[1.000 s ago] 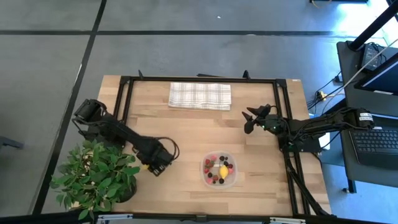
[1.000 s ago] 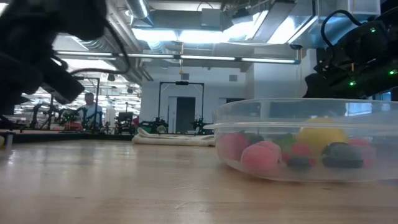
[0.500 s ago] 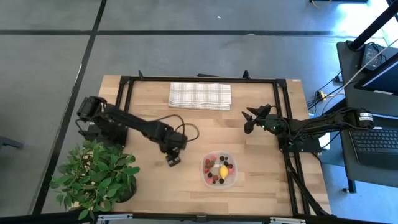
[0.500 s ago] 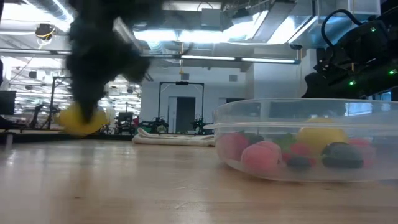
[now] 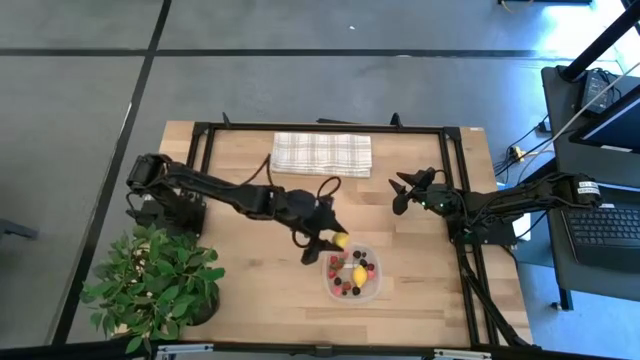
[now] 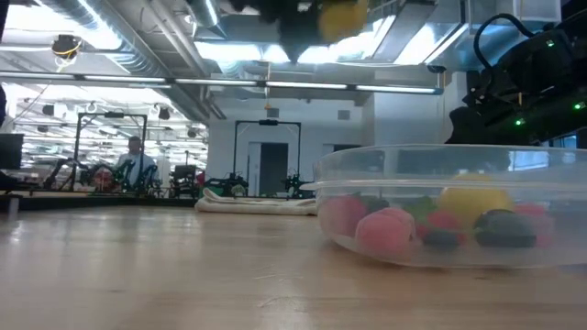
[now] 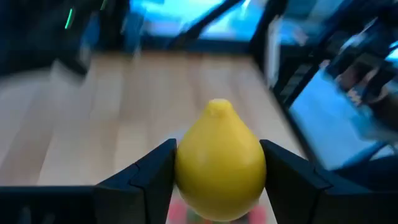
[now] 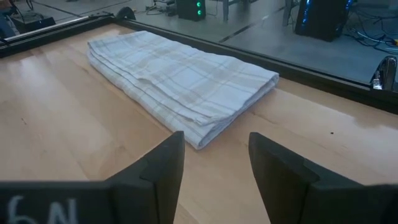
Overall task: Pick and placing Produce into tupperware
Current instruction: Put the yellow lemon into the transparent bin, then return to Home Position
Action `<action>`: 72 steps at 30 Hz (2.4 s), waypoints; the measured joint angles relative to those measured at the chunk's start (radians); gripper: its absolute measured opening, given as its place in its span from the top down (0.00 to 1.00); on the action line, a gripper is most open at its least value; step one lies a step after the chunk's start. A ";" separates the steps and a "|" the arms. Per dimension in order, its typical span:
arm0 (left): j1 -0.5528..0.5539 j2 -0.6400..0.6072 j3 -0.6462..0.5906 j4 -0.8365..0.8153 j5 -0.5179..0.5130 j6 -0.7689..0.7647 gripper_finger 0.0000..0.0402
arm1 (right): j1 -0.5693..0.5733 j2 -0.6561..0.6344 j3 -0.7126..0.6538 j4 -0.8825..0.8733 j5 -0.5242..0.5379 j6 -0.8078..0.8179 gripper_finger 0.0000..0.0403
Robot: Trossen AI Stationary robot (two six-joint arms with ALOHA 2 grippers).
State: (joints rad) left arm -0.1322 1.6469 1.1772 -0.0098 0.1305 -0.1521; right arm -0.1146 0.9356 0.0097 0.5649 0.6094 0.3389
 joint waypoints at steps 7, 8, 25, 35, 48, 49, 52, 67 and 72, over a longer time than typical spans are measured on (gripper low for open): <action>-0.030 0.109 0.001 0.190 0.052 0.011 0.50 | 0.000 0.000 0.000 0.000 0.000 0.022 0.55; -0.030 0.131 0.001 0.191 0.047 -0.009 0.50 | 0.000 0.000 0.000 0.000 0.000 0.023 0.55; -0.045 0.392 -0.001 0.387 0.046 -0.109 0.50 | 0.000 0.000 0.000 -0.001 0.000 0.021 0.55; -0.051 0.442 0.002 0.418 0.040 -0.132 0.50 | 0.000 0.000 0.000 -0.001 -0.001 0.021 0.55; -0.053 0.444 0.000 0.473 0.039 -0.134 0.45 | 0.000 0.000 0.000 -0.002 0.000 0.019 0.55; -0.053 0.444 0.000 0.473 0.039 -0.134 0.45 | 0.000 0.000 0.000 -0.002 0.000 0.019 0.55; -0.054 0.444 0.000 0.473 0.039 -0.134 0.45 | 0.000 0.000 0.000 -0.002 -0.001 0.019 0.55; -0.051 0.384 -0.002 0.454 0.062 -0.071 0.44 | 0.000 0.000 0.000 -0.003 -0.001 0.019 0.55; -0.017 0.245 -0.002 0.297 0.070 0.088 0.44 | 0.000 0.000 0.000 -0.002 -0.001 0.019 0.55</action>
State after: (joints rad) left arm -0.1492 1.8916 1.1755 0.2876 0.2001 -0.0646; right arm -0.1146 0.9356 0.0097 0.5629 0.6086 0.3584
